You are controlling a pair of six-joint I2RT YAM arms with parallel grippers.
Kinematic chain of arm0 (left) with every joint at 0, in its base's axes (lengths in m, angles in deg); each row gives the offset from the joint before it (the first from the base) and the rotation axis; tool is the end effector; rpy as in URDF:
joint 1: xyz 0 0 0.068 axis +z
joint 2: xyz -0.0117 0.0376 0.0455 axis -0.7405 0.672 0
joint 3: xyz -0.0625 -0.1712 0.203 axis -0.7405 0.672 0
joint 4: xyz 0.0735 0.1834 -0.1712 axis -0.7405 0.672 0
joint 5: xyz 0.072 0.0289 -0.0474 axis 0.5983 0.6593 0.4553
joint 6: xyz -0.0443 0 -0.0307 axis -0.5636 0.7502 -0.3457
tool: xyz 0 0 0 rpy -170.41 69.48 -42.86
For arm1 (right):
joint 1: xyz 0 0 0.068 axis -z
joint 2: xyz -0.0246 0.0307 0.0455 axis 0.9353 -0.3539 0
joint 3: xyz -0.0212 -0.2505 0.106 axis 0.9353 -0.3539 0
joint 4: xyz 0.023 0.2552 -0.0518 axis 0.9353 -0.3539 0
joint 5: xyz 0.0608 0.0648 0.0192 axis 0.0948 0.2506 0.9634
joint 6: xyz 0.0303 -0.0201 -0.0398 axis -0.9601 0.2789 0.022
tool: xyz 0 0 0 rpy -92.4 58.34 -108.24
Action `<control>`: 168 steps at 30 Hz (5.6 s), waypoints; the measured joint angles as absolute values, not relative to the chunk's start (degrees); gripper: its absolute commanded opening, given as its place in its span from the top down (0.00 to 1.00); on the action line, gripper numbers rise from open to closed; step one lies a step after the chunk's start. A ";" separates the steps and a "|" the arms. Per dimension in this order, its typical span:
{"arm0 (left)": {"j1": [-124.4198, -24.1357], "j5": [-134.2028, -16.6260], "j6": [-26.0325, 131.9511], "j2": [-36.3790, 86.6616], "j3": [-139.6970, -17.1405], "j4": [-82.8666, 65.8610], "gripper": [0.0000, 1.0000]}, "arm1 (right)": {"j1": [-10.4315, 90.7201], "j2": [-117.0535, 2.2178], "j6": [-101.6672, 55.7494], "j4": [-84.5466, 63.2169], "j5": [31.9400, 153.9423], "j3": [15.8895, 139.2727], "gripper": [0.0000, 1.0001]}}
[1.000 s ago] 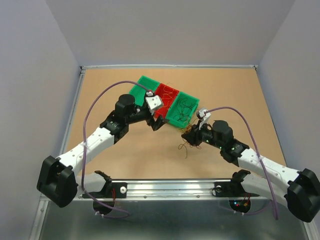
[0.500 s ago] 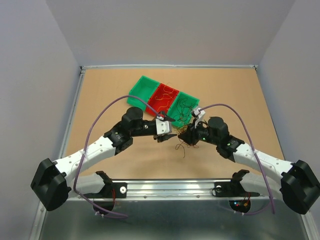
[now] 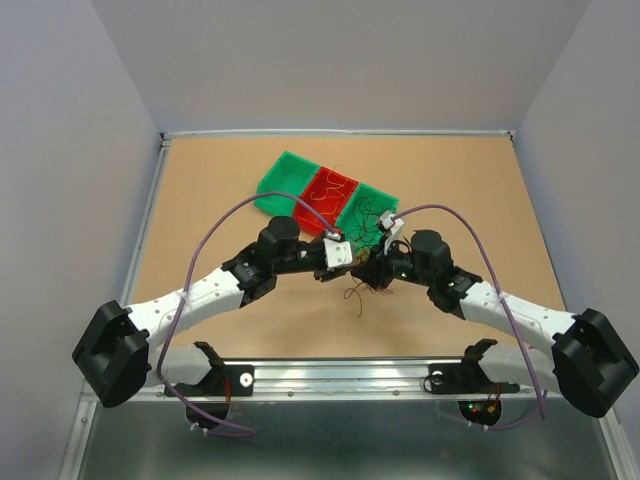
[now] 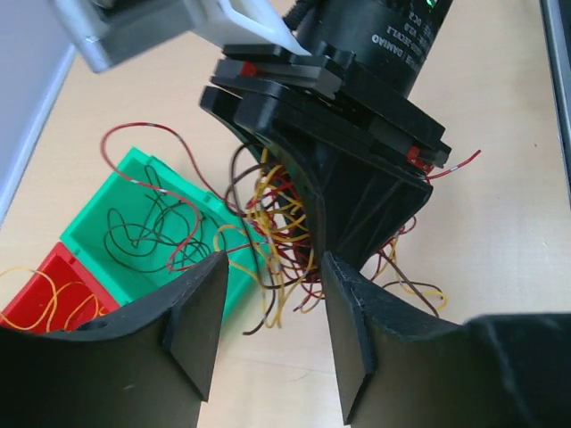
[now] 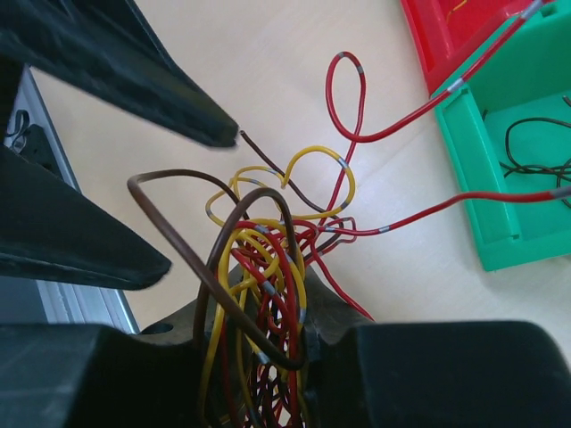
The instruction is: Untangle the cables
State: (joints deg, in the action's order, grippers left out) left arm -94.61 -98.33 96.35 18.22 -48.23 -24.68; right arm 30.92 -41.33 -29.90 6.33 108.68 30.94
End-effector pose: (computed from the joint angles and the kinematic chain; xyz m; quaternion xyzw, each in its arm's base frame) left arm 0.1731 -0.2113 0.2886 0.5975 0.4518 -0.2839 0.5985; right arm 0.1813 0.1614 0.2215 -0.2846 0.7570 0.3967 0.4344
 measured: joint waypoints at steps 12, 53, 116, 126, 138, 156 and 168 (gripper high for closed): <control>-95.33 -95.38 94.23 19.21 -48.36 -24.53 1.00 | 30.18 -44.37 -29.40 6.82 108.13 31.38 0.59; -85.93 -55.86 82.56 21.68 -108.77 0.56 1.00 | 29.48 -38.31 -26.19 1.37 109.42 31.73 0.00; -93.05 -66.42 78.32 73.17 -94.78 -6.21 0.71 | 29.48 -5.57 -38.45 -9.64 67.61 26.26 0.04; -91.72 -69.35 78.69 55.93 -89.16 -6.21 0.30 | 29.48 -5.20 -39.11 -11.02 67.52 26.26 0.03; -91.39 -76.58 85.27 37.63 -71.85 -7.63 0.16 | 29.48 -11.25 -40.42 -14.85 70.34 26.33 0.07; -96.09 -84.74 87.11 46.73 -67.42 -7.59 0.16 | 29.48 -0.26 -44.46 -16.64 65.90 26.33 0.05; -97.34 -83.91 85.51 54.35 -73.75 -8.60 1.00 | 29.48 -1.13 -44.50 -17.84 65.75 26.33 0.06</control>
State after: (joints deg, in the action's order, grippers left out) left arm -97.34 -83.91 85.51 54.35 -73.75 -8.60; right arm 29.48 -1.13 -44.50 -17.84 65.75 26.33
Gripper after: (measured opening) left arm 0.280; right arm 0.948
